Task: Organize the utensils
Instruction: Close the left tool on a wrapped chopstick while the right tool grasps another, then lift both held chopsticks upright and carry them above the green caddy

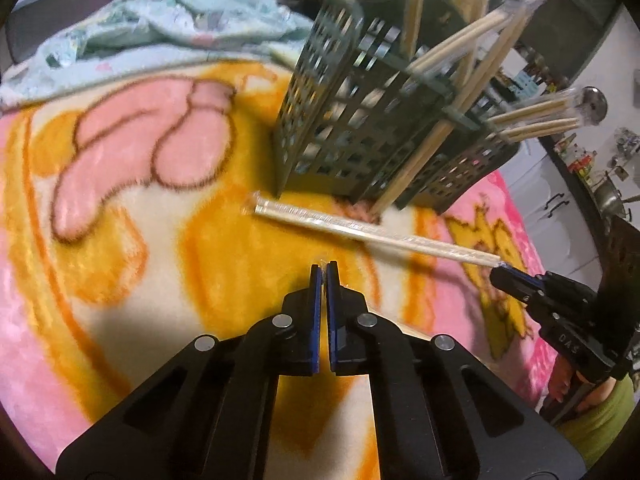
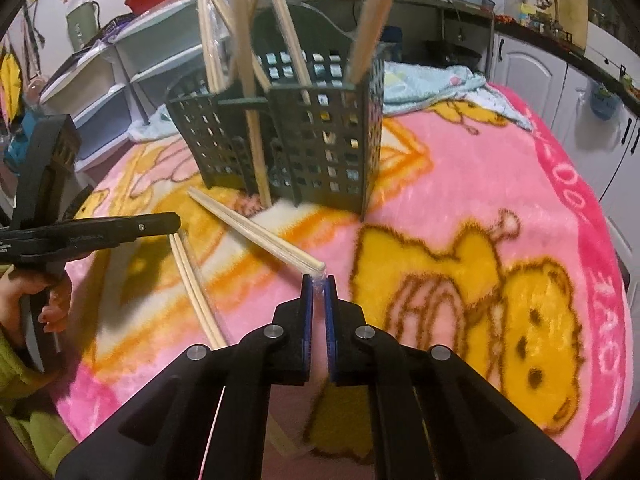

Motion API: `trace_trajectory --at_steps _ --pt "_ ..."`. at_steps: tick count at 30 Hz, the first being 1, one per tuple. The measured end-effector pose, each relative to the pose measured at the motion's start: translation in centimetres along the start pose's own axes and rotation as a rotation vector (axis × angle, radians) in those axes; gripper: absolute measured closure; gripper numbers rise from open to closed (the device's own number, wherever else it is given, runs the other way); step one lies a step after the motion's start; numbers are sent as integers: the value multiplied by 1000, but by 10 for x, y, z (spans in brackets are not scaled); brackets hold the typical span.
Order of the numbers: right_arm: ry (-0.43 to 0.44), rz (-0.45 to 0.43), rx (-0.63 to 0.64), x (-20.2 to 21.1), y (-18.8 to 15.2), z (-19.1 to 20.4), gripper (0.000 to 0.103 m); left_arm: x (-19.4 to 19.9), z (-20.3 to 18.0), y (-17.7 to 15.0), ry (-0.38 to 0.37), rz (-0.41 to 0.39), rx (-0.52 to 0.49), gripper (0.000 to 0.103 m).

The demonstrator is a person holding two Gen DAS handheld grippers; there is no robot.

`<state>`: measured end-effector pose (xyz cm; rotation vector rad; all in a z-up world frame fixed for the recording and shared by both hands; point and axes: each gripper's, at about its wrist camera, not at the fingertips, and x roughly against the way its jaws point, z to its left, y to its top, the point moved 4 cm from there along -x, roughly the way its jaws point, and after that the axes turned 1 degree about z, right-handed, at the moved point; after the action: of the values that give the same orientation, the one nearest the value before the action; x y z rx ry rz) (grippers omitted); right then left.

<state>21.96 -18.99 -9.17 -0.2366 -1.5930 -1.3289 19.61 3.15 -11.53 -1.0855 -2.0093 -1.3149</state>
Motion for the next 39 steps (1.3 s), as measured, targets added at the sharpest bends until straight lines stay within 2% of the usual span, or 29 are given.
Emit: trace_trajectory --at_steps 7,17,39 --pt "18 -91 66 30 14 23 97 40 -10 14 -37 -94 -8 102" --pt "21 -204 155 74 40 54 97 89 -50 32 -107 -222 -74 102" --pt "-34 -396 191 148 84 64 98 146 -95 65 -172 -365 -160 103"
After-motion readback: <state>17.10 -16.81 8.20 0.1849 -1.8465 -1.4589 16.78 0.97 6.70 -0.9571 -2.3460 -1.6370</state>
